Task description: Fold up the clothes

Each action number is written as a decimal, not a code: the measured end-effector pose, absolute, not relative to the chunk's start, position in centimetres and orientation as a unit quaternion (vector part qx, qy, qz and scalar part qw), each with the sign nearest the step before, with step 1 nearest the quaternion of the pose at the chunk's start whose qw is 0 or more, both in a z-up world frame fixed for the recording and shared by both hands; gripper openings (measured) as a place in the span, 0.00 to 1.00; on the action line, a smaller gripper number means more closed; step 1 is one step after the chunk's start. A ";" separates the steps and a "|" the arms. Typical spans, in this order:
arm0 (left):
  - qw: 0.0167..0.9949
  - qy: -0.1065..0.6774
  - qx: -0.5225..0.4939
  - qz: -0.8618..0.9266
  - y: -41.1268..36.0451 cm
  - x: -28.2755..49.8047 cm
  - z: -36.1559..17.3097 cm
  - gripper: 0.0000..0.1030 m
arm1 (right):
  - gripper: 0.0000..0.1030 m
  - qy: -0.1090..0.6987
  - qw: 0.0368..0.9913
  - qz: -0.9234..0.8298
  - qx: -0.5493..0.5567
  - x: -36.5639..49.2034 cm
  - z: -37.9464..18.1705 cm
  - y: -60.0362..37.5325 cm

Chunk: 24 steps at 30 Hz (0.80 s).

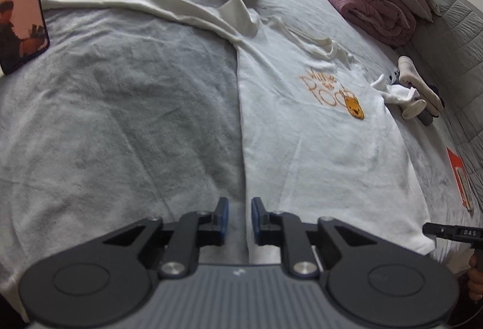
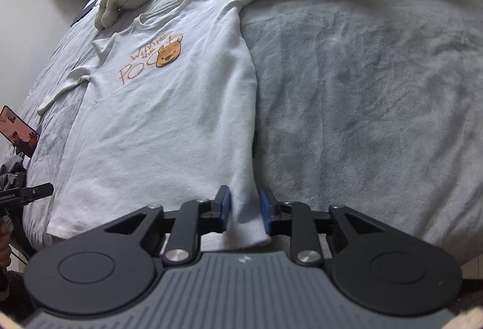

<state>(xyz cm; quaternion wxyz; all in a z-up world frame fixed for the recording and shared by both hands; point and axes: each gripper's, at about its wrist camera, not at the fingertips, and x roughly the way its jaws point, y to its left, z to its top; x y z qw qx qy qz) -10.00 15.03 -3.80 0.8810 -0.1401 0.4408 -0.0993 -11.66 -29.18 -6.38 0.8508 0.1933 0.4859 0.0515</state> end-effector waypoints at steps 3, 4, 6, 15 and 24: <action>0.898 0.400 -0.149 -0.103 14.6 -9.4 -2.6 0.41 | 0.36 0.476 0.853 0.042 0.210 -11.2 -5.9 -30.4; 0.899 0.394 -0.158 -0.108 14.3 -9.0 -2.4 0.41 | 0.36 0.472 0.854 0.039 0.215 -11.0 -5.7 -30.8; 0.900 0.384 -0.169 -0.119 13.4 -8.3 -2.1 0.41 | 0.36 0.465 0.854 0.031 0.231 -10.9 -5.6 -31.7; 0.900 0.373 -0.123 -0.189 5.7 -6.2 -1.2 0.42 | 0.36 0.469 0.856 0.047 0.214 -13.2 -6.6 -30.7; 0.893 0.385 -0.061 -0.227 -1.8 -4.9 -2.9 0.42 | 0.37 0.452 0.874 0.065 0.163 -14.5 -7.2 -26.9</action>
